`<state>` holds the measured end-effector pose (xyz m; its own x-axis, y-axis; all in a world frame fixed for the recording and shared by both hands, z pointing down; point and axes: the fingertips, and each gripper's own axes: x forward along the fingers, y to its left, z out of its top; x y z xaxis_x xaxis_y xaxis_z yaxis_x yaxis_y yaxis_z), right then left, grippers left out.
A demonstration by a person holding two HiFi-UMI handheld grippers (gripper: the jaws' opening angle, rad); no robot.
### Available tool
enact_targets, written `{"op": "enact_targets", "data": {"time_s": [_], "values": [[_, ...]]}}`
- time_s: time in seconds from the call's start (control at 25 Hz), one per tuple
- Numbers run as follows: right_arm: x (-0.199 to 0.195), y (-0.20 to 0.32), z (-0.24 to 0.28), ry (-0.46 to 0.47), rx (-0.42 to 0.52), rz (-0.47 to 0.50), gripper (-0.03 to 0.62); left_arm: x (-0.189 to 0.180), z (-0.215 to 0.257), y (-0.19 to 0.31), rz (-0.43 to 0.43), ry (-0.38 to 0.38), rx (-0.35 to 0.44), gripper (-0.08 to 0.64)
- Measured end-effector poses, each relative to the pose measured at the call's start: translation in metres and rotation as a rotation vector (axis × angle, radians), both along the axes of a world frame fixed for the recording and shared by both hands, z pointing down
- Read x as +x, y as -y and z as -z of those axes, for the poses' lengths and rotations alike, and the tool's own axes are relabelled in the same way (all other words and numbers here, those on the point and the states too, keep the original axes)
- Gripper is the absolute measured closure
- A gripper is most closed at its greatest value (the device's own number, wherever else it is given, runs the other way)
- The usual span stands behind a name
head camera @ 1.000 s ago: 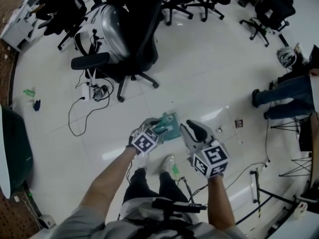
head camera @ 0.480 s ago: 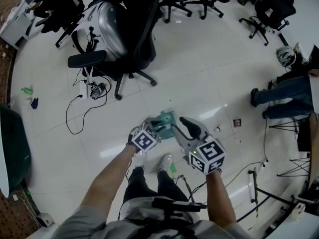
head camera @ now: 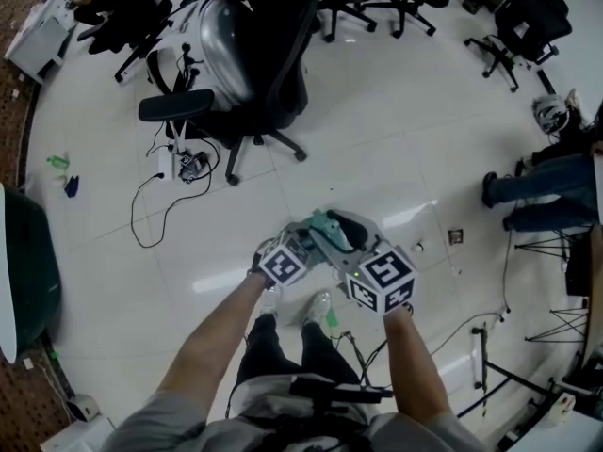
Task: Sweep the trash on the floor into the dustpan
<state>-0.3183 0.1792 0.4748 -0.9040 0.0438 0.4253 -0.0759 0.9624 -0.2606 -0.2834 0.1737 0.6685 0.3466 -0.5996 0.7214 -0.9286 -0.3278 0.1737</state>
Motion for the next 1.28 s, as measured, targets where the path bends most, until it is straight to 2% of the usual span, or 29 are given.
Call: {"op": "enact_targets", "data": {"time_s": [0.12,0.24,0.44,0.56,0.72,1.0,1.16,1.28], "values": [[-0.007,0.0,0.0,0.007,0.036,0.01,0.428,0.01,0.008,0.0,-0.014,-0.044,0.018,0.451],[-0.009,0.003,0.002,0.013,0.102,0.03,0.487,0.013,0.01,-0.001,-0.006,-0.058,0.032,0.451],[-0.003,0.014,-0.001,-0.005,0.109,0.016,0.506,0.02,0.009,-0.01,0.0,-0.057,0.056,0.446],[0.008,0.043,-0.002,-0.001,0.092,-0.054,0.509,0.004,0.007,-0.024,0.042,-0.06,0.067,0.443],[0.023,0.064,0.004,-0.01,0.104,-0.071,0.509,-0.018,0.007,-0.041,0.112,-0.089,0.079,0.442],[0.053,0.075,0.016,-0.032,0.168,-0.179,0.505,-0.032,0.01,-0.032,0.147,-0.041,0.049,0.448],[0.084,0.092,0.039,-0.014,0.201,-0.279,0.503,-0.037,0.034,-0.024,0.139,-0.025,0.021,0.451],[0.105,0.099,0.06,0.008,0.21,-0.345,0.503,-0.037,0.065,-0.018,0.102,-0.017,0.026,0.45]]}}
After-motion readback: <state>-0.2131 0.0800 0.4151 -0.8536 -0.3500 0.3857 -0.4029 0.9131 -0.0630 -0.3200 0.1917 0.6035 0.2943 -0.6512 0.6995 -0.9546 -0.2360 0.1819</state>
